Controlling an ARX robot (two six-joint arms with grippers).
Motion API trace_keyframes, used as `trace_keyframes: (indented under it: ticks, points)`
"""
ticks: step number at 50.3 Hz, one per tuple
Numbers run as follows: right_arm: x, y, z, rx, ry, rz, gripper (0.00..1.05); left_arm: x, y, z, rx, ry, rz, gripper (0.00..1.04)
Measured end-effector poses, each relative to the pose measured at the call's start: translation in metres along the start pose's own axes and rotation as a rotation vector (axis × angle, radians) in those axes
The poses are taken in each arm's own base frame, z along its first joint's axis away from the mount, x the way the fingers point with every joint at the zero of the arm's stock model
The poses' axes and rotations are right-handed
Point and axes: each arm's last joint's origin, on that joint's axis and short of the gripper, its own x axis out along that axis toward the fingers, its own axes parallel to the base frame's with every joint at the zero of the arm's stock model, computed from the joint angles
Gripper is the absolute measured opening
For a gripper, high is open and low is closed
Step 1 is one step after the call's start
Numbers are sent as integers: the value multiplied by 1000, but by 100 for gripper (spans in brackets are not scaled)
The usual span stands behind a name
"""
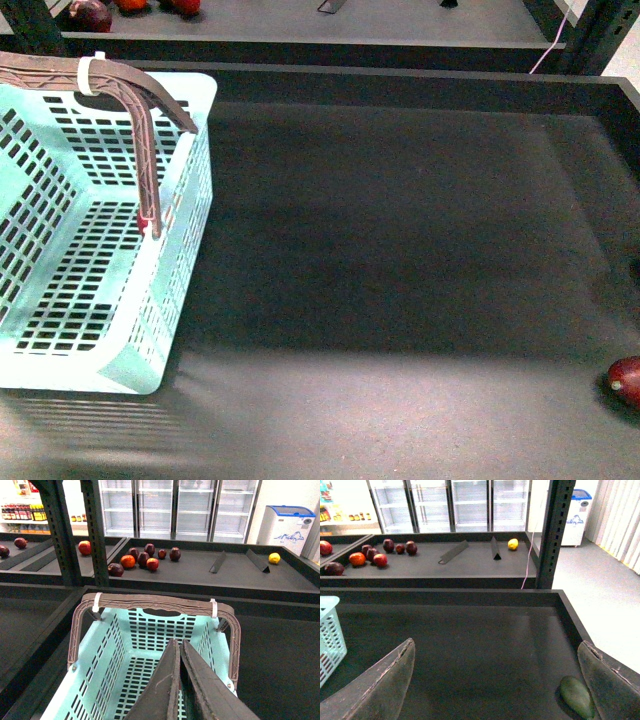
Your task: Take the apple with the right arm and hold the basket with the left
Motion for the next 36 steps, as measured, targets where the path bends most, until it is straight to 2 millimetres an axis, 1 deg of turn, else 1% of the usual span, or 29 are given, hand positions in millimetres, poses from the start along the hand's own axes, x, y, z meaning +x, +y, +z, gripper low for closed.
trace_keyframes:
  ticks: [2, 4, 5, 8, 12, 22, 29, 31, 32, 36]
  points:
    - [0, 0, 0, 0, 0, 0, 96, 0, 0, 0, 0, 0, 0, 5]
    - [0, 0, 0, 0, 0, 0, 96, 0, 0, 0, 0, 0, 0, 12]
    - [0, 0, 0, 0, 0, 0, 96, 0, 0, 0, 0, 0, 0, 14]
    - [0, 0, 0, 0, 0, 0, 96, 0, 0, 0, 0, 0, 0, 25]
    - [0, 0, 0, 0, 0, 0, 96, 0, 0, 0, 0, 0, 0, 35]
    - [0, 0, 0, 0, 0, 0, 96, 0, 0, 0, 0, 0, 0, 67]
    - [0, 0, 0, 0, 0, 0, 96, 0, 0, 0, 0, 0, 0, 87]
    - [0, 0, 0, 0, 0, 0, 96, 0, 0, 0, 0, 0, 0, 94]
    - [0, 0, 0, 0, 0, 0, 96, 0, 0, 0, 0, 0, 0, 99]
    - [0, 0, 0, 0, 0, 0, 96, 0, 0, 0, 2, 0, 0, 98]
